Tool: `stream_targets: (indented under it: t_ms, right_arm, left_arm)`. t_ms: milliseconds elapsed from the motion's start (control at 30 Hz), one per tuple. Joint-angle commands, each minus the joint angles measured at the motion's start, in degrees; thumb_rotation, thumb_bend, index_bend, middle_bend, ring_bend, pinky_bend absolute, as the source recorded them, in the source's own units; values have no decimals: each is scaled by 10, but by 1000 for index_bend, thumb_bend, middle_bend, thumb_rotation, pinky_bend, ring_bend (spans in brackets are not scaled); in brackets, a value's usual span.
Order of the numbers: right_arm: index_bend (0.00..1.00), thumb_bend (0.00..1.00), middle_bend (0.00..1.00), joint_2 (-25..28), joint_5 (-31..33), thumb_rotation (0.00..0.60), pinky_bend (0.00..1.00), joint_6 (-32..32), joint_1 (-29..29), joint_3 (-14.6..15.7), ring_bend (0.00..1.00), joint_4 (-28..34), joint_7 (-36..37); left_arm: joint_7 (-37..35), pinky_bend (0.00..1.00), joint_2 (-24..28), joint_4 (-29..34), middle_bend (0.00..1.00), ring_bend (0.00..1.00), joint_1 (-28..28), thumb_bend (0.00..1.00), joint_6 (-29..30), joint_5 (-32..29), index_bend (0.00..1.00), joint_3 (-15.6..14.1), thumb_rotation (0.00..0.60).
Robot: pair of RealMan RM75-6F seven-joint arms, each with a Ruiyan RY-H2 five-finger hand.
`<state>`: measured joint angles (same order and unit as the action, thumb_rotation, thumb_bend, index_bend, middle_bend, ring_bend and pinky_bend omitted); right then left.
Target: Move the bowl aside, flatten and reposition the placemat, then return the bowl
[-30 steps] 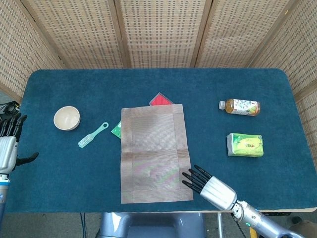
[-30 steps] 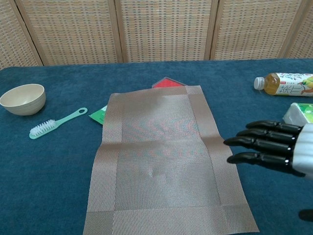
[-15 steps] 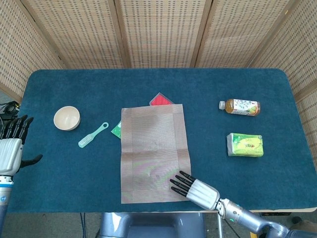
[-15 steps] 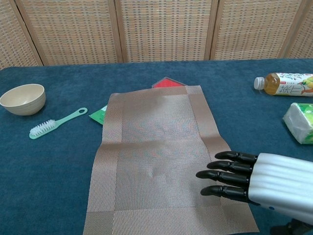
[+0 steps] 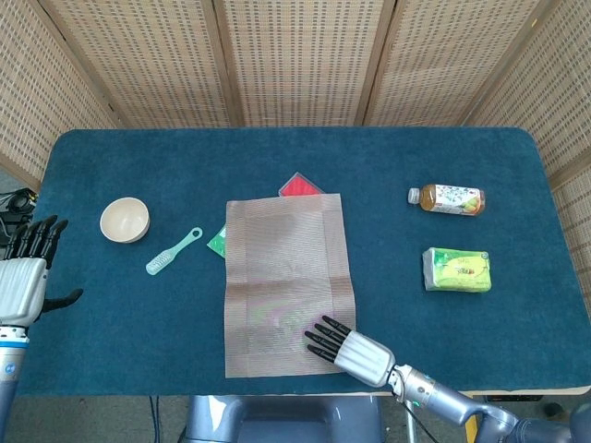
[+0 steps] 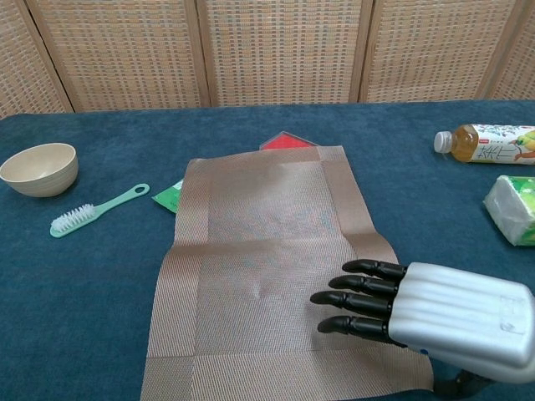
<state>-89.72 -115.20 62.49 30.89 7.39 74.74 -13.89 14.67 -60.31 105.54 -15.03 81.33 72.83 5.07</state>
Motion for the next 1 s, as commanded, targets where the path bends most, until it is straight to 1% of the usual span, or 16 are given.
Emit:
stream_targets:
  t_ms: [33,233,300,400,467,600,667,867,1000]
  right_arm:
    - [143,25,0,-7,9,600,0,5,3,-5,0,1,3]
    - [149,301,0,-13,14,600,0,16,10,-8,0,4,3]
    - [173,399,0,-14,16,600,0,20,13,-8,0,5,6]
    - [231,493,0,-12,18,600,0,23,14,-6,0,5,9]
    - [289,534,0,-11,18,600,0,27,16,-3,0,4,12]
    - [463,631,0,-12,17,600,0,37,16,3,0,-2,19]
    - [518,668,0,-13,18,600,0,40,17,5,0,-4,21]
    - [668,749,0,-15,15,600,0,52,17,12,0,-13,27]
    - [715,760,0,-13,13,600,0,61,16,18,0,-16,30]
  left_arm:
    - [1,0,-1,-3,0,0,-2,0,-7,-4,0,3,600]
    - [0,0,-1,-4,0,0,-2,0,-14,-5,0,5,600]
    - [0,0,-2,-4,0,0,-2,0,-15,-4,0,6,600]
    - [0,0,-2,-4,0,0,-1,0,-15,-3,0,7,600]
    - [-1,0,-1,-4,0,0,0,0,-16,-3,0,8,600]
    - [-1,0,-2,-5,0,0,-1,0,-19,-3,0,10,600]
    - [0,0,-2,-5,0,0,-1,0,-20,-2,0,10,600]
    - [0,0,-2,-5,0,0,0,0,-22,-2,0,11,600]
    - [1,0,-2,-5,0,0,1,0,-23,0,0,11,600]
